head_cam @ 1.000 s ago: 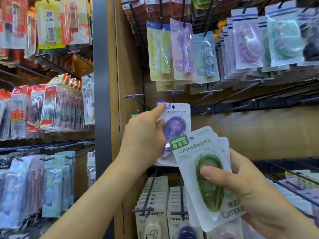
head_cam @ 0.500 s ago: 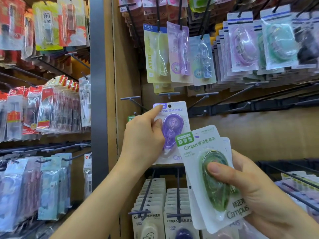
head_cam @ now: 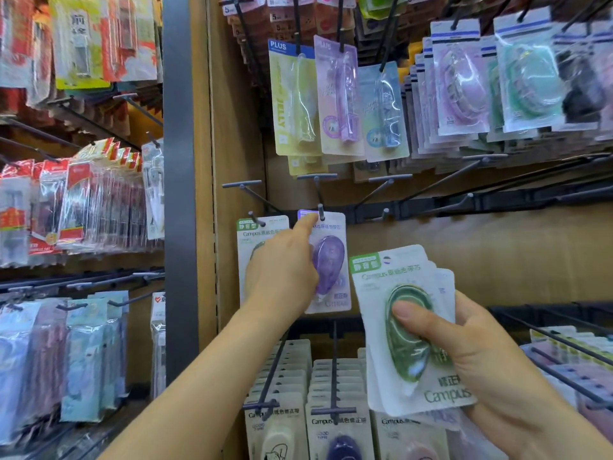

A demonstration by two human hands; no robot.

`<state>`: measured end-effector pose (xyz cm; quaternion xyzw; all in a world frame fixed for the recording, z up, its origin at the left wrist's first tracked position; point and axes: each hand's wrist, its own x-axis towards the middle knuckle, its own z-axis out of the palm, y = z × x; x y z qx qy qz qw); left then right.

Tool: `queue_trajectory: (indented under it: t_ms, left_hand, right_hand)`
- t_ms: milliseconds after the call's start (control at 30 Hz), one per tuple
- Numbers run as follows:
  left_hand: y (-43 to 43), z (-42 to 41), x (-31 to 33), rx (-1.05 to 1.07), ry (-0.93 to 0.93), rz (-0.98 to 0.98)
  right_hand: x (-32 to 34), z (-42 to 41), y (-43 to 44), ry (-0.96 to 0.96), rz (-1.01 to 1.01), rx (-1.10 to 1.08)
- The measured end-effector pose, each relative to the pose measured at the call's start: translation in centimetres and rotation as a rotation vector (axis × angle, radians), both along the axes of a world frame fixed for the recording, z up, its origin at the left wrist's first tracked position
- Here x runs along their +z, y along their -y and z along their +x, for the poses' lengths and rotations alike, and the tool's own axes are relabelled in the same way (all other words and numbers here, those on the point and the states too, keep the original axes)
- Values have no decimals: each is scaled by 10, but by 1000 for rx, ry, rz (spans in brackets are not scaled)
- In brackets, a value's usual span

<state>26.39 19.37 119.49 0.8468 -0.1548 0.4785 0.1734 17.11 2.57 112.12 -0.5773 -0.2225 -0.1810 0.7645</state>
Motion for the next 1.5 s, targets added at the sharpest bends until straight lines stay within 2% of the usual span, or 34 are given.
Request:
queue_trajectory:
  t_ms: [133, 233, 333, 367, 433, 467, 500, 567, 633, 767, 967, 1033, 1100, 1200, 1333, 1500]
  left_hand:
    - [3, 7, 1, 73, -1, 56]
    - [-4, -2, -1, 66, 96, 56]
    - [-12, -24, -16, -250, 230, -90]
    - [-11, -37, -27, -417, 156, -167]
    - [-5, -61, -52, -731, -151, -247]
    - [-1, -68, -63, -810, -273, -263]
    - [1, -69, -73, -825, -305, -281]
    - [3, -66, -81, -793, -246, -392]
    - [0, -67, -79, -813, -274, -522]
    - [-6, -74, -78, -875, -327, -611]
    - [-11, -74, -77, -1033, -412, -931]
    - [-15, -74, -76, -1060, -388, -998]
    - [-24, -74, -75, -1039, -255, -990]
    - [-36, -78, -77, -973, -114, -840]
    - [-35, -83, -89, -767, -130, -581]
    - [-20, -96, -103, -645, -150, -503]
  right_hand:
    - [-2, -1, 2, 18, 44, -31]
    - [-3, -1, -1, 44, 68, -18]
    - [-3, 1, -4, 67, 126, -29]
    - [-2, 1, -7, 72, 145, -30]
    - [-1, 2, -16, 96, 196, -24]
    - [0, 2, -23, 107, 219, -21]
    - [-1, 3, -30, 108, 243, -16]
    - [-2, 5, -38, 78, 300, 38]
    - [-4, 5, -41, 37, 338, 186]
    - [-11, 5, -38, 13, 372, 346]
    - [-16, 4, -33, 52, 245, 281]
    - [-17, 5, -32, 62, 226, 220]
    - [-17, 5, -29, 61, 237, 145]
    - [-17, 6, -24, 81, 274, 60]
    - [-13, 4, -28, 146, 381, 29]
    - [-9, -2, -37, 200, 520, 37]
